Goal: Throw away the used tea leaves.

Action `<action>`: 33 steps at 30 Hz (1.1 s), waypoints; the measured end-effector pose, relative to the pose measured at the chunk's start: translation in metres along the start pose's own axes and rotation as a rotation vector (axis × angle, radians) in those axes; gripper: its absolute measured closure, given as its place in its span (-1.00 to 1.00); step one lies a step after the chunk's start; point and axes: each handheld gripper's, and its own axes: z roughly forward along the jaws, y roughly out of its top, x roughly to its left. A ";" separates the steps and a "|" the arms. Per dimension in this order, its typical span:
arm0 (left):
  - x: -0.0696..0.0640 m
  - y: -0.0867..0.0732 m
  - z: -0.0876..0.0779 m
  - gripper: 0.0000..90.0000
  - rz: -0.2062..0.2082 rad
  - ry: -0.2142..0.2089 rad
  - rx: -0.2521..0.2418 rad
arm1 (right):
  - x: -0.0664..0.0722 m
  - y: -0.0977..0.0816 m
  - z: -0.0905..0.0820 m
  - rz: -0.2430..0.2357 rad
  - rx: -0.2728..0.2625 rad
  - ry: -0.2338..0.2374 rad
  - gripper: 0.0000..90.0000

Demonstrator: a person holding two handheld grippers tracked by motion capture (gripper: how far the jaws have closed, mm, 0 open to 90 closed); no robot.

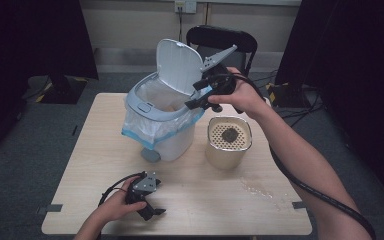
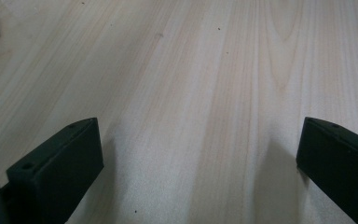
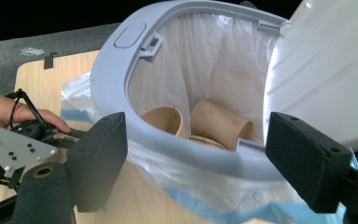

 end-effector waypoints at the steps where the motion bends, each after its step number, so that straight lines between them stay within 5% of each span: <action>1: 0.000 0.000 0.000 -1.00 0.000 0.000 0.000 | -0.001 -0.001 -0.001 -0.001 0.001 -0.003 -0.54; 33: 0.000 0.000 0.000 -1.00 -0.001 0.000 0.001 | -0.027 -0.019 -0.001 0.040 0.024 -0.053 -0.54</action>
